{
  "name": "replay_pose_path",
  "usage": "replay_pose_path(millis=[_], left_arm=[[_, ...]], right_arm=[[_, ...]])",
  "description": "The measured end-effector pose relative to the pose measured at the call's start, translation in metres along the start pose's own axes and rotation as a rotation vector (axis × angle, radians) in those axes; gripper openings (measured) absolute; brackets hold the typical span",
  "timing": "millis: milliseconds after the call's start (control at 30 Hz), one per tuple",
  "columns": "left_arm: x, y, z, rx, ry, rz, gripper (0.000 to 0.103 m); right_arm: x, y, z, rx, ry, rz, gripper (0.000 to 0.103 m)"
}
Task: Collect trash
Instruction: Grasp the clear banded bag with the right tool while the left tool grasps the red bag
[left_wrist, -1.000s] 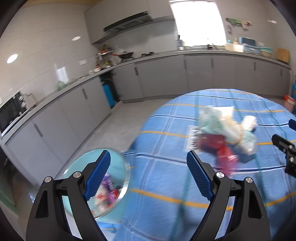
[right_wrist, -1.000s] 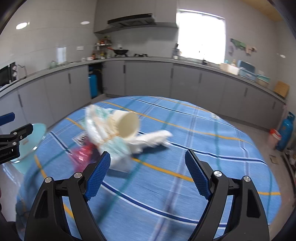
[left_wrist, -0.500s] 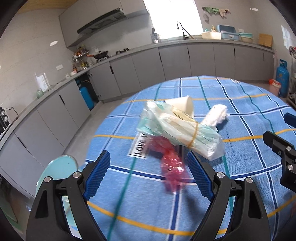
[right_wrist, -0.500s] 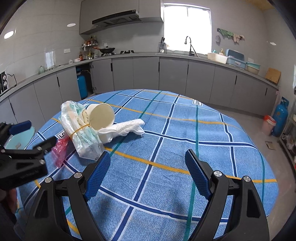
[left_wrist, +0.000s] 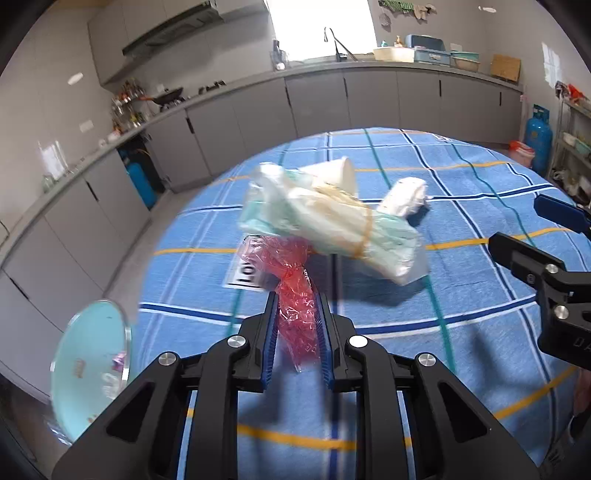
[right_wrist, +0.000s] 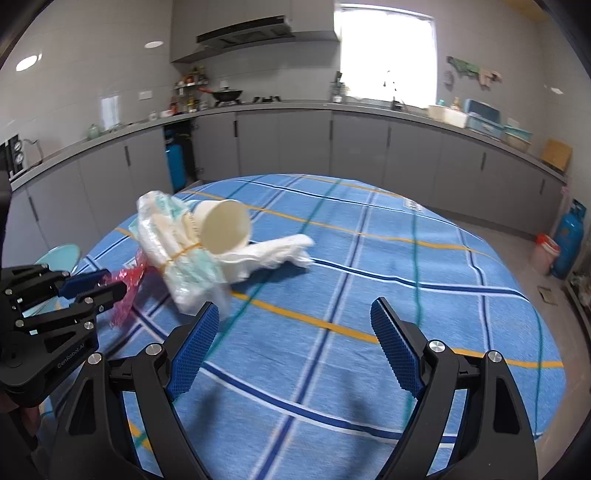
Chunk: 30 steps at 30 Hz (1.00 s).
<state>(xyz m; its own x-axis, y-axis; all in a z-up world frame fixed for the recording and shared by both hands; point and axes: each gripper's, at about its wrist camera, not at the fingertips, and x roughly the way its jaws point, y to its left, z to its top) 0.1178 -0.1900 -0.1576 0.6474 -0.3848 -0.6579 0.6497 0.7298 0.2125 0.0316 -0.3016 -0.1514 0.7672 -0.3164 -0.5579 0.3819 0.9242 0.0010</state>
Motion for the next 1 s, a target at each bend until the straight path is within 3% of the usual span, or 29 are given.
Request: replay_pose_path(millis=[467,700,733,767,833,867,1000], left_arm=[[-0.017,0.039,-0.017,-0.046,-0.021,0.065,0.02],[-0.02,0.045,-0.023,-0.047,-0.029,0.051,0.02],[-0.02,0.047,-0.024,-0.051,-0.027,0.051,0.02],[-0.019,0.049,-0.025,-0.055,-0.025,0.052,0.02],[-0.02,0.052,-0.026,-0.061,-0.024,0.053,0.02],[-0.019,0.054,-0.026,-0.065,-0.023,0.056,0.02],[-0.018,0.061,-0.027,-0.084,-0.024,0.064,0.02]], right_arm=[[0.026,0.072,0.031,-0.183,0.033,0.14,0.081],[0.05,0.1,0.031,-0.267,0.09,0.194,0.068],[0.055,0.103,0.03,-0.275,0.105,0.191,0.06],[0.06,0.105,0.03,-0.277,0.125,0.188,0.043],[0.067,0.109,0.027,-0.28,0.163,0.193,0.029],[0.068,0.11,0.027,-0.287,0.168,0.195,0.016],[0.069,0.112,0.027,-0.287,0.182,0.202,0.005]])
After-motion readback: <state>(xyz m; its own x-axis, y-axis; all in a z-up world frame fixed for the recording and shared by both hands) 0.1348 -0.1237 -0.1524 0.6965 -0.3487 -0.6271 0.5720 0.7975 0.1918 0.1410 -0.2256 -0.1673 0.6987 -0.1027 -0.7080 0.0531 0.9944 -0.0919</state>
